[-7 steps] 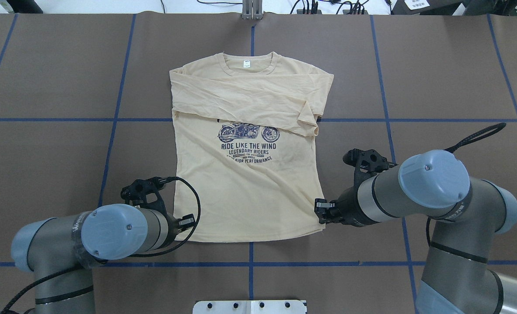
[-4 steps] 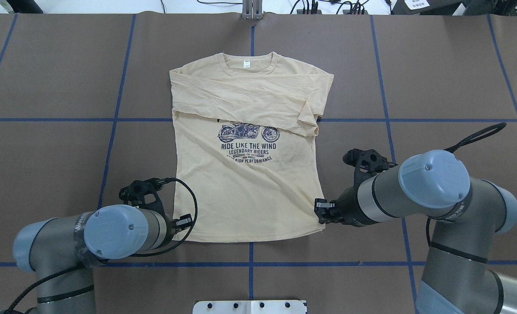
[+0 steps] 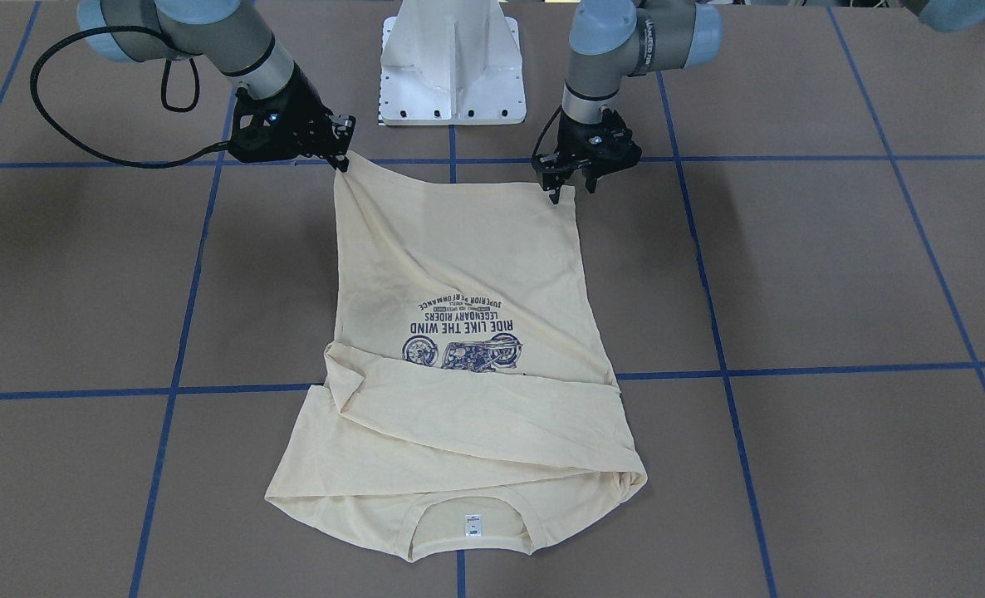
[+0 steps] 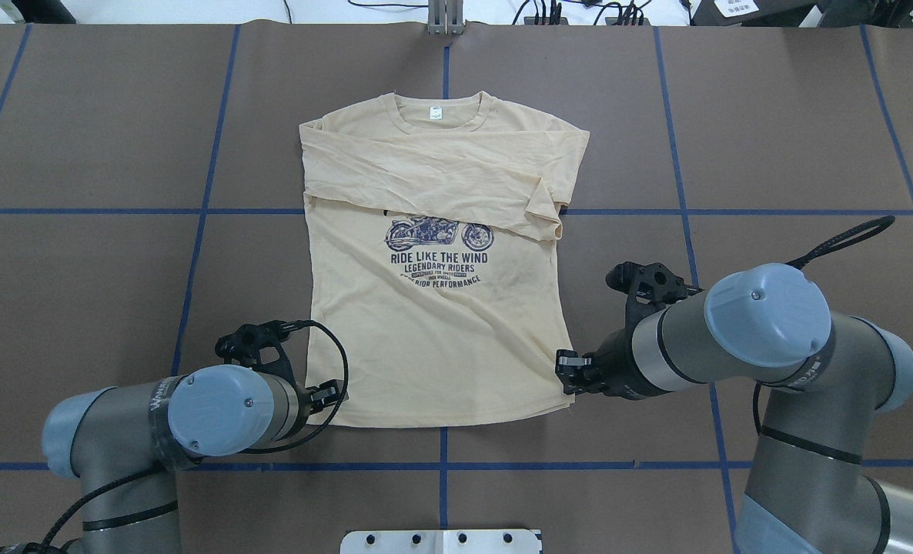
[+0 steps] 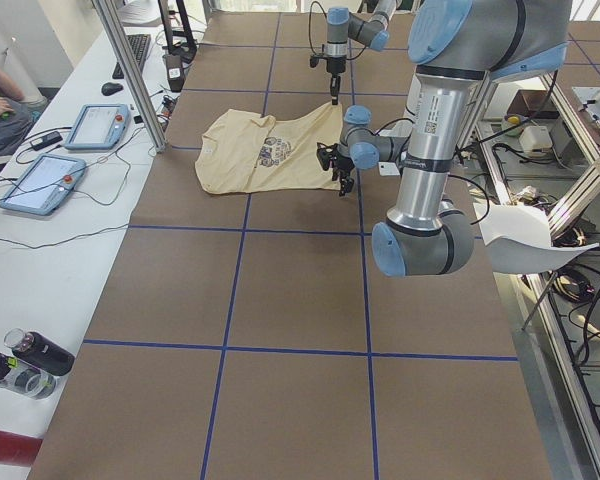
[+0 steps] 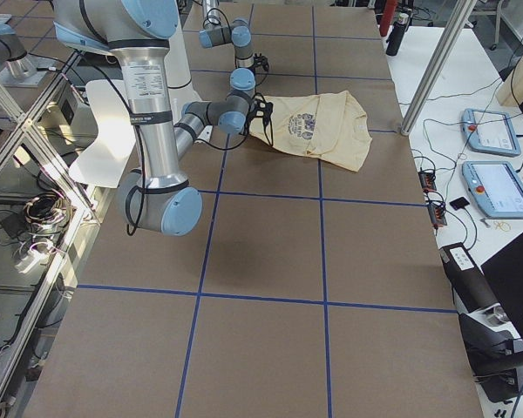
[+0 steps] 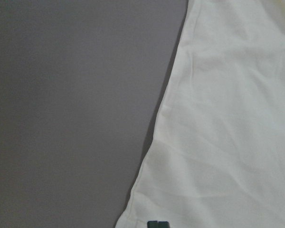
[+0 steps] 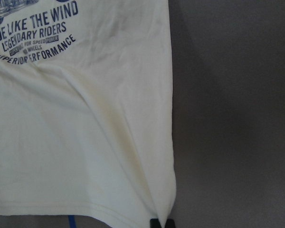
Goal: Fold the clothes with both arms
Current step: 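Hold the hem corners with both grippers, adjusting grip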
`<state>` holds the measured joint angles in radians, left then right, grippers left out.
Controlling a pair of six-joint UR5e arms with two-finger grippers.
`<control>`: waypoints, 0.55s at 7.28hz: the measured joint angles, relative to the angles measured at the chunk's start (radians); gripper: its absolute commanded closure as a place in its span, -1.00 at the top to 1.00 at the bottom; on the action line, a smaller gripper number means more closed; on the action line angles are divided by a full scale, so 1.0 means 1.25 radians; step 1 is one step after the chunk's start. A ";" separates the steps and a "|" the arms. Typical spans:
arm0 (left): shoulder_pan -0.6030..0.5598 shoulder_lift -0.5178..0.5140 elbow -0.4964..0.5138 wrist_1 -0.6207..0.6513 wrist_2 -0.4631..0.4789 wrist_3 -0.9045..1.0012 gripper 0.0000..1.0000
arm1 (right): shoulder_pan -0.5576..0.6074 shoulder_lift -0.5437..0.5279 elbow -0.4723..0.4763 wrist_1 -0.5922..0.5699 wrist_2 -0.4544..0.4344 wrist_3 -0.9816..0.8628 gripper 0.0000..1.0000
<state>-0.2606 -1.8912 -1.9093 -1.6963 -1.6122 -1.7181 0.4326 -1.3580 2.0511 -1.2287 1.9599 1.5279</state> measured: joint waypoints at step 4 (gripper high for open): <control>0.001 -0.003 0.001 0.000 0.000 0.000 -0.27 | 0.002 -0.006 0.002 0.000 0.000 0.000 -1.00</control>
<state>-0.2594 -1.8947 -1.9084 -1.6965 -1.6122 -1.7180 0.4345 -1.3649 2.0534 -1.2287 1.9604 1.5279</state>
